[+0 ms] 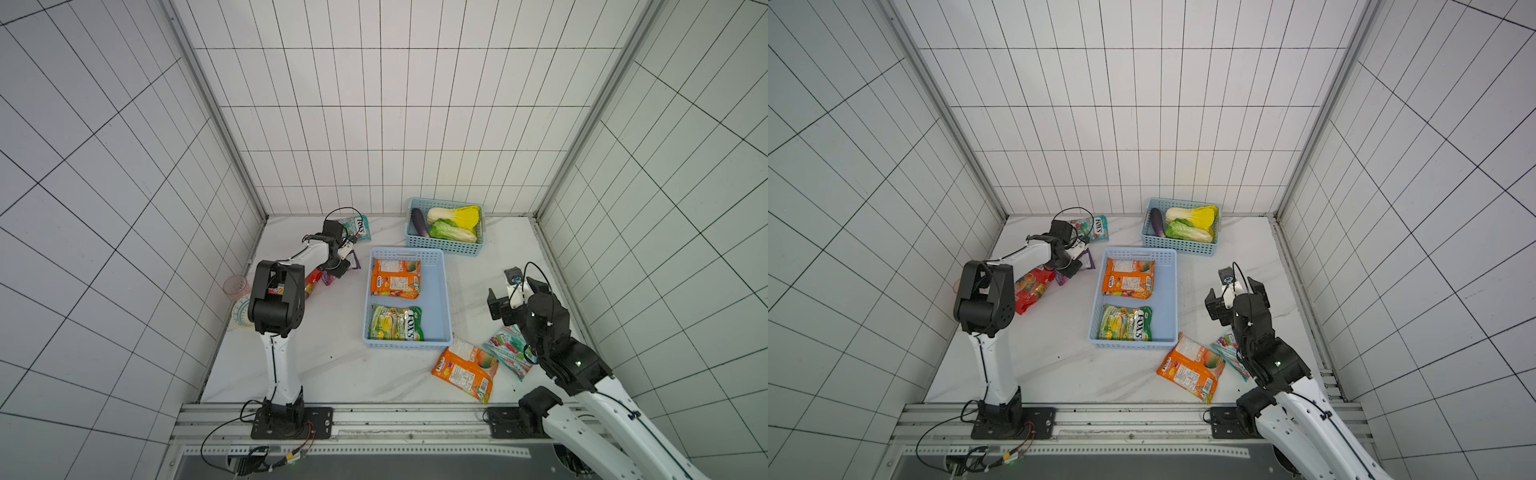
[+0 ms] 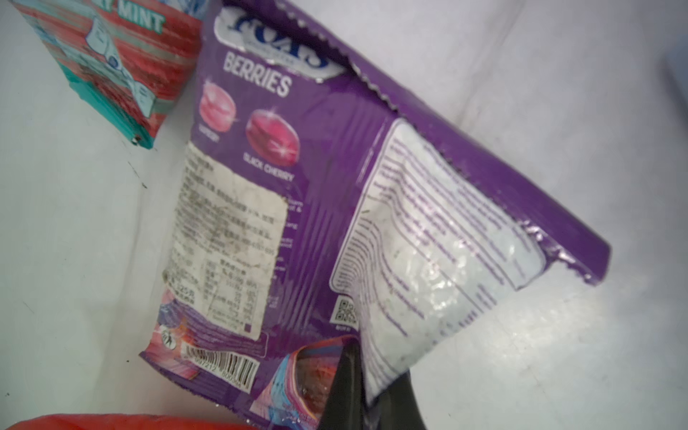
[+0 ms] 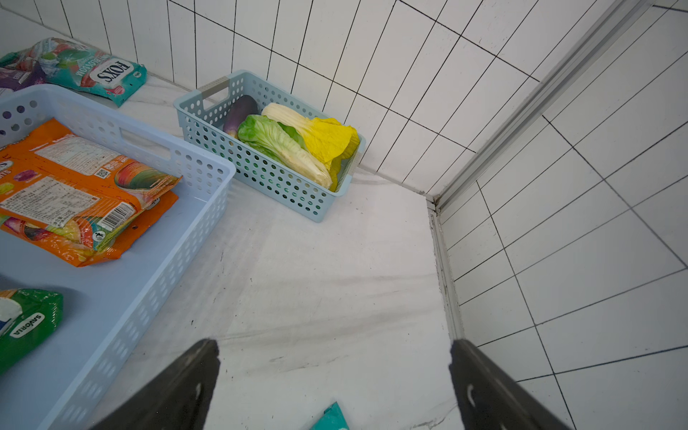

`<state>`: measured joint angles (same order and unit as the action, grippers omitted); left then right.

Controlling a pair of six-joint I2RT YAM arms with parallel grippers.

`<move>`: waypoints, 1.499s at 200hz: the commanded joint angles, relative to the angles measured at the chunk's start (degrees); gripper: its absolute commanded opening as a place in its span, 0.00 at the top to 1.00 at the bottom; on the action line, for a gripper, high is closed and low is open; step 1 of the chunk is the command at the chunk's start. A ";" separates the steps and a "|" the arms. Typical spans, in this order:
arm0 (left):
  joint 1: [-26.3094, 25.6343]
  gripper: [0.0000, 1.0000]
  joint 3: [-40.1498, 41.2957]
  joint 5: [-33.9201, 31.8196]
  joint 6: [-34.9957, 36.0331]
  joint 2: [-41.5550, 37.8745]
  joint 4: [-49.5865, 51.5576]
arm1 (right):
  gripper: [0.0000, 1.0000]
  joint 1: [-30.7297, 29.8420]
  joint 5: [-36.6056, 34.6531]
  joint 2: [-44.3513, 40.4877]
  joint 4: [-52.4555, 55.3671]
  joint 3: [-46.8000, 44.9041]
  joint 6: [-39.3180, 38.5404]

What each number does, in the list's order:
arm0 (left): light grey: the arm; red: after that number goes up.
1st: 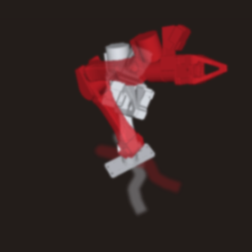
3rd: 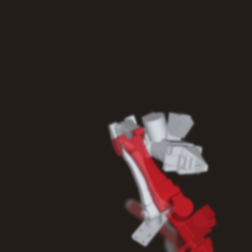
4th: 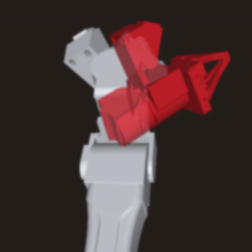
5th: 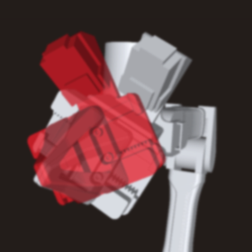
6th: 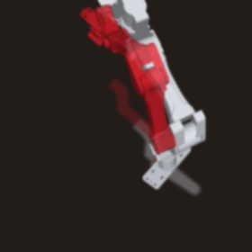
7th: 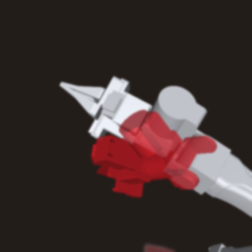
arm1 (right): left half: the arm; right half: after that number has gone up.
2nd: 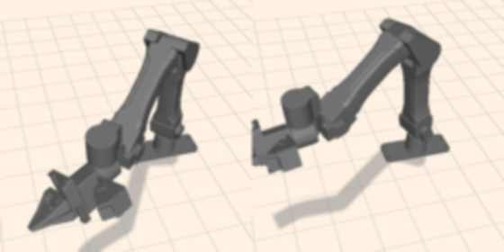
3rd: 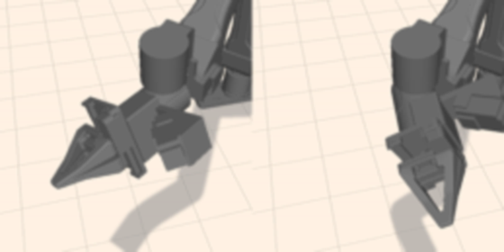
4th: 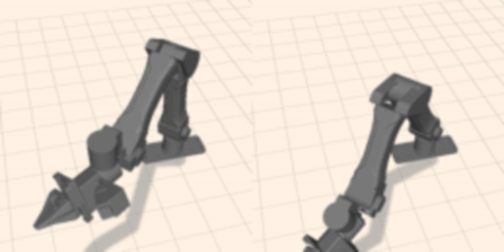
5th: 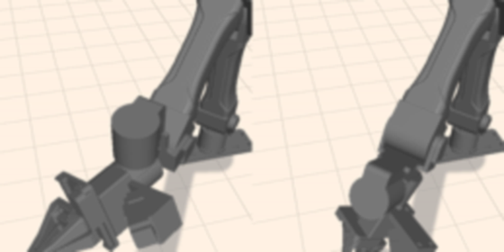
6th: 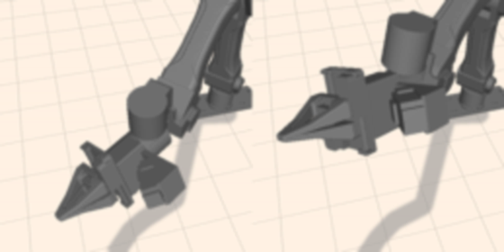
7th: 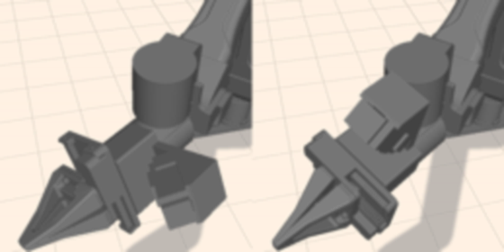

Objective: Put the candies in the basket
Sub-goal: Pick up the candy at the center of the board, then place the candy in the basket.

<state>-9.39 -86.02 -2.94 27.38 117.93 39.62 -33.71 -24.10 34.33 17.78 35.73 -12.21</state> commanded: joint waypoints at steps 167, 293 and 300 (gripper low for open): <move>-13.20 1.00 -2.48 5.43 -2.63 -28.56 16.74 | 0.01 0.45 -2.02 -0.13 -1.34 -1.10 -0.63; -21.51 1.00 9.14 23.11 -11.75 -36.67 22.84 | 0.01 0.76 -2.67 0.20 -1.80 -1.41 -1.06; -21.61 1.00 9.55 23.49 -11.65 -36.58 22.74 | 0.01 0.73 -2.70 0.46 -1.60 -1.25 -1.06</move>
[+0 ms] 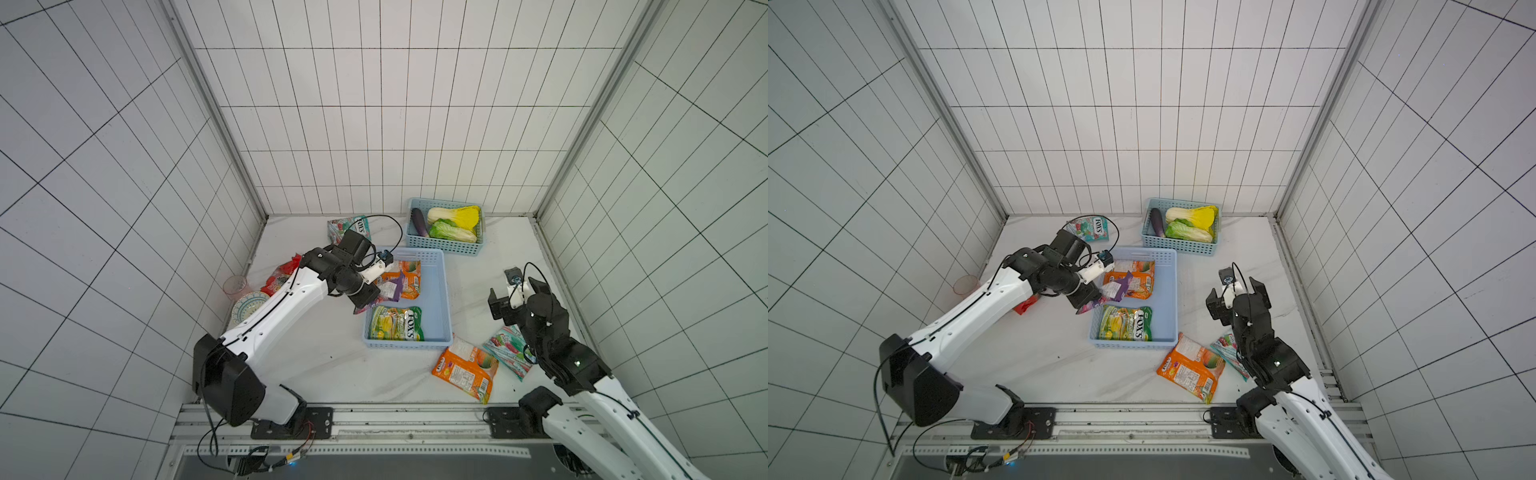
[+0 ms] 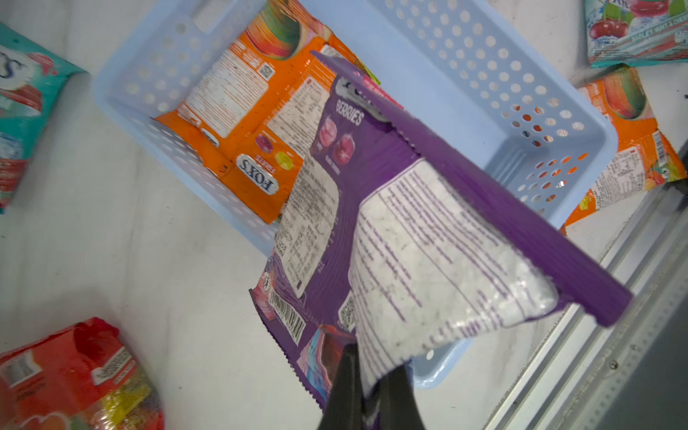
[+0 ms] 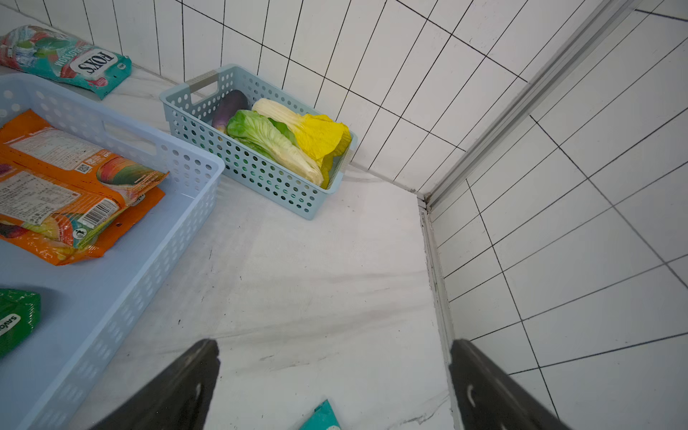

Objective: Put the candies in the basket
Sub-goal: Place the candy in the basket.

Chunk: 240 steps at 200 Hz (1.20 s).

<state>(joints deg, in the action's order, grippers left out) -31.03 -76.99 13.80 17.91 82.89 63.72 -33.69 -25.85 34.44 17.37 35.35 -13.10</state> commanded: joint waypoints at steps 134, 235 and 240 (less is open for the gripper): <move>-6.76 0.75 6.68 3.57 -2.33 2.32 -5.98 | 0.01 0.75 -1.01 -0.56 -1.28 -1.12 -0.17; 2.08 0.41 9.04 3.99 -5.07 -4.33 -8.04 | 0.01 0.84 3.85 0.19 -1.26 -0.99 0.10; 3.05 0.39 9.39 4.20 -5.43 -4.91 -8.35 | 0.01 0.87 4.61 0.25 -1.20 -0.97 0.17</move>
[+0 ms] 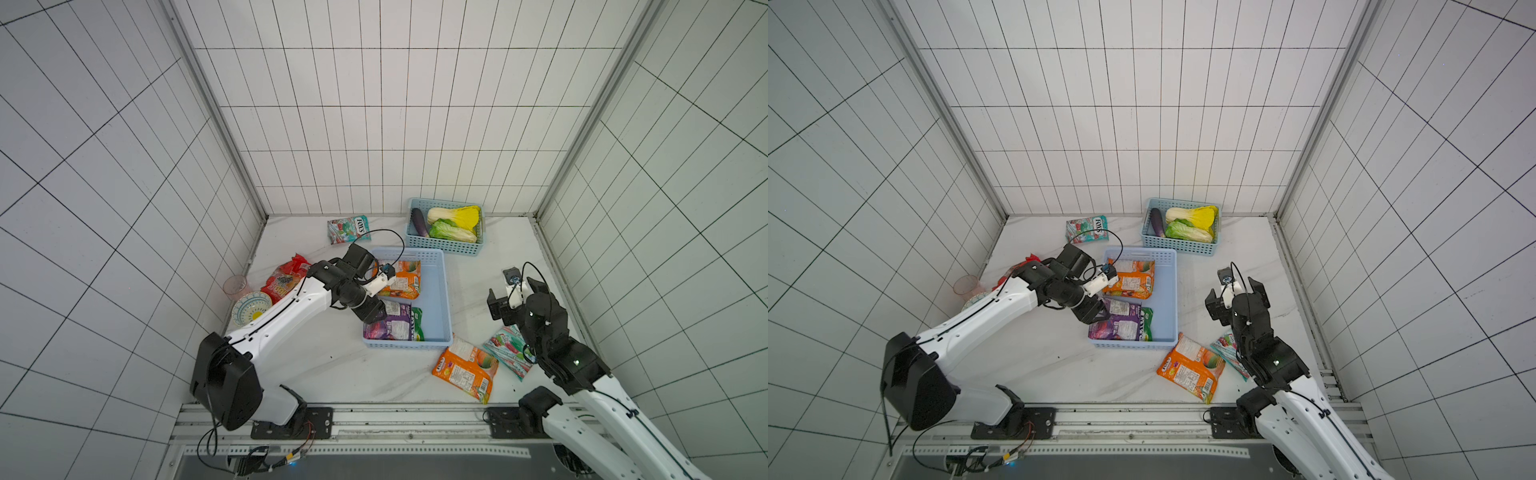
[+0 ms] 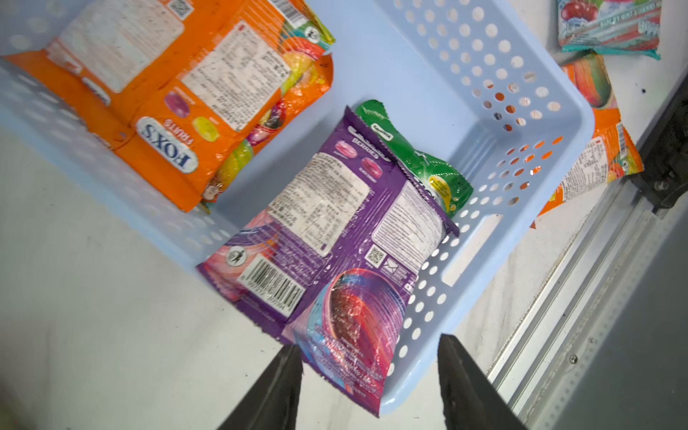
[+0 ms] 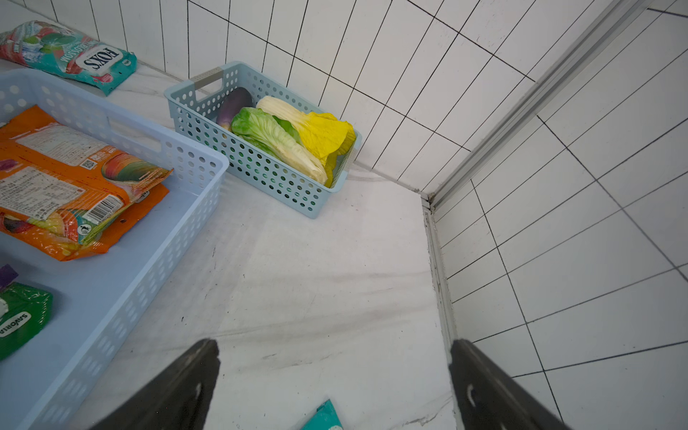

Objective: Put the candies in the basket
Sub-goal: Place the candy in the basket.

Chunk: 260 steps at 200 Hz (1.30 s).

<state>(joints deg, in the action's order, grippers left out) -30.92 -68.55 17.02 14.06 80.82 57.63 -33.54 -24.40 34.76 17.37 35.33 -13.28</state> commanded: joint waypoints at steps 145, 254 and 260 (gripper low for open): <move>28.16 0.12 12.22 5.30 -8.00 -20.77 -12.61 | 0.11 -7.66 22.02 24.23 9.38 17.07 24.28; 27.74 0.06 12.42 0.83 -7.58 -23.19 -14.32 | 0.14 -17.96 29.81 54.04 10.47 30.13 35.12; 27.73 0.06 12.63 1.02 -7.54 -23.36 -14.55 | 0.13 -17.94 30.99 55.26 9.92 29.89 35.40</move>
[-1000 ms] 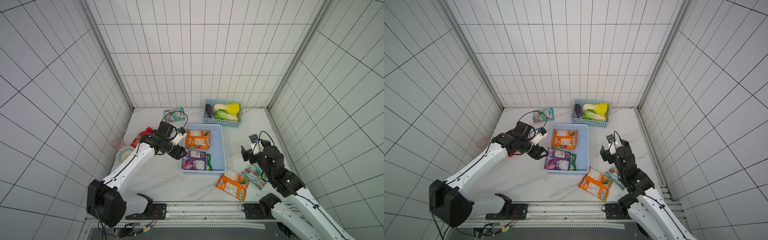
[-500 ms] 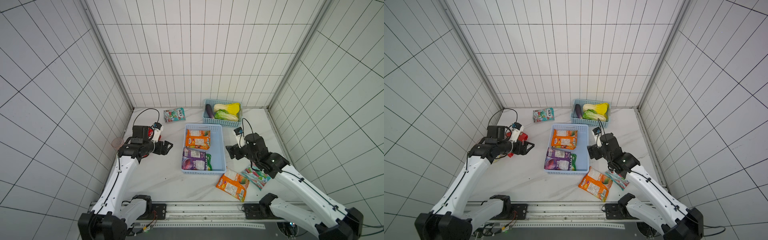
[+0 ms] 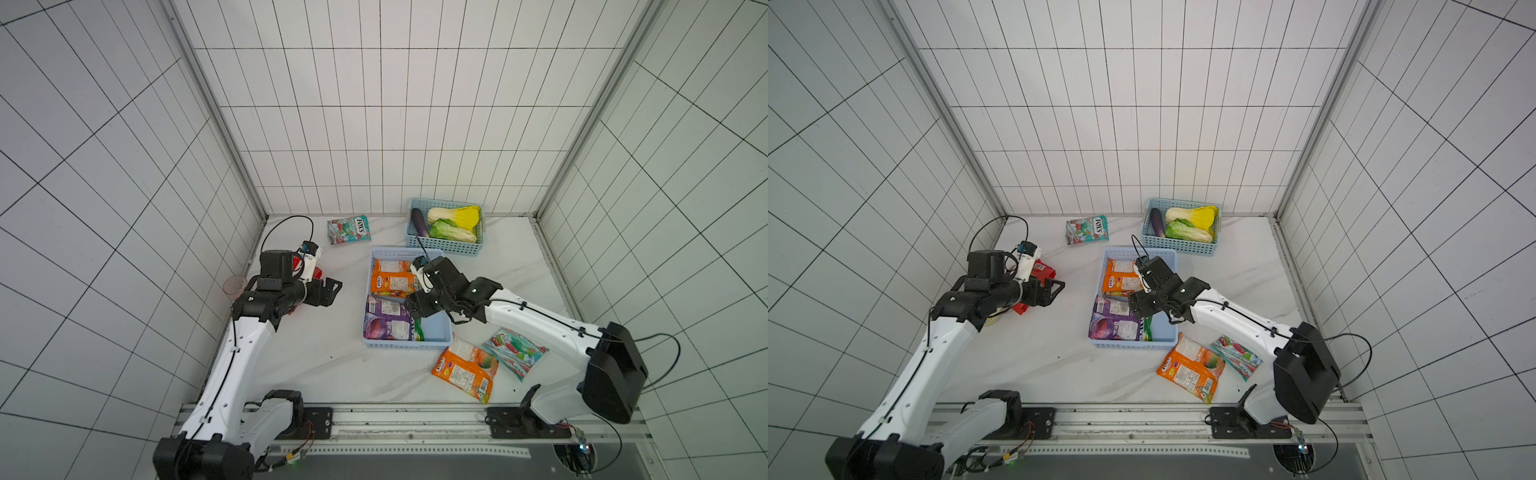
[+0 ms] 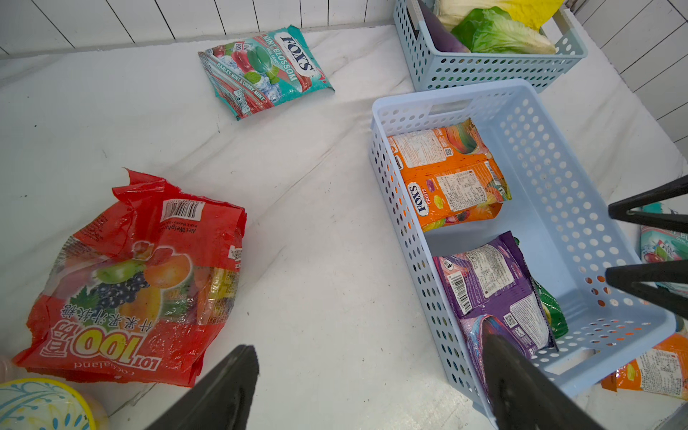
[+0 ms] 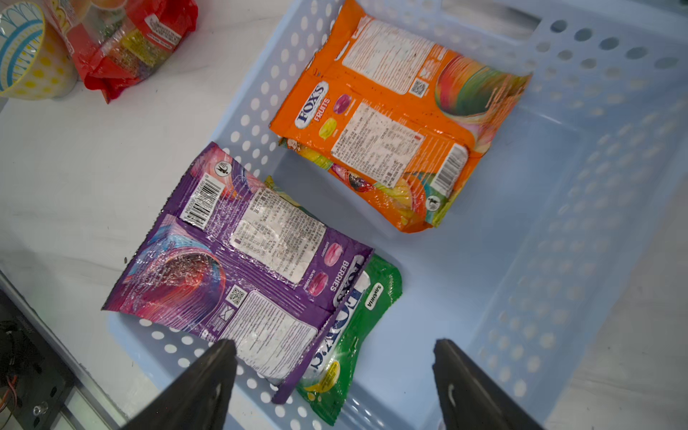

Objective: Put the candies in the basket
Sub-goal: Place the candy in the basket.

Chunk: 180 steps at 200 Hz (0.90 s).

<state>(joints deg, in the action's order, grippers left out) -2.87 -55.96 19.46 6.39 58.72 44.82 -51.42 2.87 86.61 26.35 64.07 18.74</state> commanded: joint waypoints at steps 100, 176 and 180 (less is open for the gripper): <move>-1.85 0.05 0.16 -2.72 0.00 -1.50 -2.12 | 0.29 1.60 12.58 17.27 0.77 4.97 5.27; -1.61 0.05 -1.01 -2.76 -0.45 -0.80 -1.06 | 1.00 2.64 15.68 13.84 1.46 4.66 7.03; -1.73 0.05 -0.70 -3.05 -0.46 -0.86 -1.44 | 1.00 2.60 16.13 13.40 0.65 4.10 7.47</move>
<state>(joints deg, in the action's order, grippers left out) -4.45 -55.96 17.19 6.17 58.24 44.42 -49.08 17.87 102.78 26.33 68.16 24.58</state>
